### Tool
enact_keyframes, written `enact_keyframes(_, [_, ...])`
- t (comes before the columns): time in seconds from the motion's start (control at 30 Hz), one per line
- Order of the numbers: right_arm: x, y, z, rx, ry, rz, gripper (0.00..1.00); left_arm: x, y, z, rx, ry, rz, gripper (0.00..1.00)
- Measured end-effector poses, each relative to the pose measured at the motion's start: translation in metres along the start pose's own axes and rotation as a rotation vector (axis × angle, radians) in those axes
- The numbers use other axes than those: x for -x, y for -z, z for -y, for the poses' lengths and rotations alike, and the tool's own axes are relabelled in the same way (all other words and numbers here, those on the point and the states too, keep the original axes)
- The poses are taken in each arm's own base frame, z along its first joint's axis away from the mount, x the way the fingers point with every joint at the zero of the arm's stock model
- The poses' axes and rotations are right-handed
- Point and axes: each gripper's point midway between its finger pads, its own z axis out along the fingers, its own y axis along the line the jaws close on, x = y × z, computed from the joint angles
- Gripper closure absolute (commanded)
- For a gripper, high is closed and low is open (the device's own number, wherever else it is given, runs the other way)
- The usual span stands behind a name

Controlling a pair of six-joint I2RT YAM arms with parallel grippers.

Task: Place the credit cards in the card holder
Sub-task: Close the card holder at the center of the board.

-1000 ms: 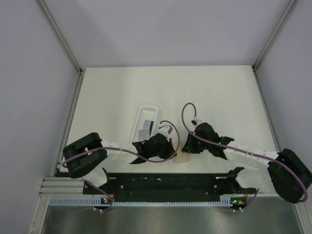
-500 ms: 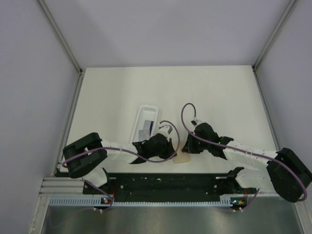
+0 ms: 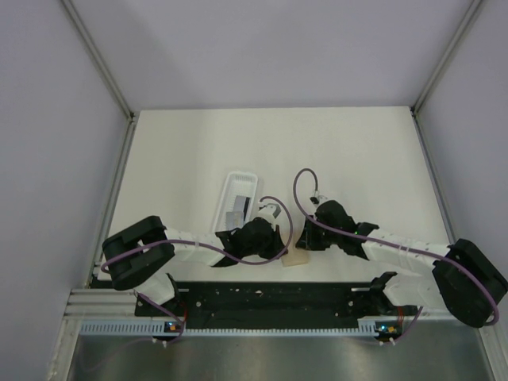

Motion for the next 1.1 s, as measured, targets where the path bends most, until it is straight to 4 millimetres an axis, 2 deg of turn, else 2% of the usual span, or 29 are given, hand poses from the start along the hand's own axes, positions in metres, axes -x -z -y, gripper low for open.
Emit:
enact_keyframes(0.37, [0.001, -0.003, -0.002, -0.035, 0.017, -0.014, 0.84, 0.0, 0.0, 0.0, 0.001, 0.0, 0.0, 1.0])
enact_keyframes(1.1, [0.004, -0.013, -0.007, -0.238, 0.134, -0.07, 0.88, 0.0, 0.0, -0.001, 0.001, 0.001, 0.0, 1.0])
